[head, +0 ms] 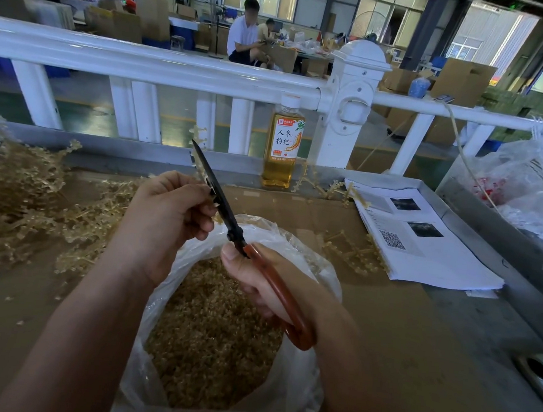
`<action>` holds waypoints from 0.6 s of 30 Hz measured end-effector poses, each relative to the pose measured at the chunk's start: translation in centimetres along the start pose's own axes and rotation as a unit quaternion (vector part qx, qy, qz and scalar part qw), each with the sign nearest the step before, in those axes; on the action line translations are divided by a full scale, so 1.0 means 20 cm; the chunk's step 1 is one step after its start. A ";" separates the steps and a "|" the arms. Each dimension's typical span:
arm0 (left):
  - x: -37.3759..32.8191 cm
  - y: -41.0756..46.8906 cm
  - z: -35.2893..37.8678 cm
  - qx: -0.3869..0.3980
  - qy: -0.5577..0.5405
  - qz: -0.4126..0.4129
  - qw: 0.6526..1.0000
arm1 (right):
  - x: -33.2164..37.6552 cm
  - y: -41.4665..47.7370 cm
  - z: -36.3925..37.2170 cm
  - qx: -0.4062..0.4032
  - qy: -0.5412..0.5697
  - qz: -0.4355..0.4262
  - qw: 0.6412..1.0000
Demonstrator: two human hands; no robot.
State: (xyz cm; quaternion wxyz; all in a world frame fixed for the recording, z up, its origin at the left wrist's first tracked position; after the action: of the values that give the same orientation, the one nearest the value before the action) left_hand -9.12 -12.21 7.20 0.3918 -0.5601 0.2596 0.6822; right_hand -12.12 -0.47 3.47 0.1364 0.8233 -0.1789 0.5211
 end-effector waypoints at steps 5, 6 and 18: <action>0.00 0.00 0.00 -0.004 -0.003 0.002 1.000 | 0.00 0.00 0.01 0.003 0.009 -0.006 1.000; 0.00 -0.01 -0.01 -0.005 -0.003 0.002 1.000 | 0.00 0.00 0.01 0.003 0.014 -0.002 1.000; 0.00 -0.01 0.01 0.004 -0.019 0.003 1.000 | 0.02 0.01 -0.01 -0.003 -0.006 -0.002 1.000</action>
State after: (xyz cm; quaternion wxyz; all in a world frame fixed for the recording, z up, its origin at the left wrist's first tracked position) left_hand -9.06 -12.01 7.23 0.3971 -0.5451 0.2565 0.6924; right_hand -12.22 -0.56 3.88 0.1388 0.8261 -0.1798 0.5158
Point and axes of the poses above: each hand's wrist, its own y-axis towards the middle knuckle, its own z-axis out of the palm, x = y × z, the point moved 8 cm from there along y, towards the middle knuckle, and after that the axes turned 13 degrees about -z, right-handed, at the moved point
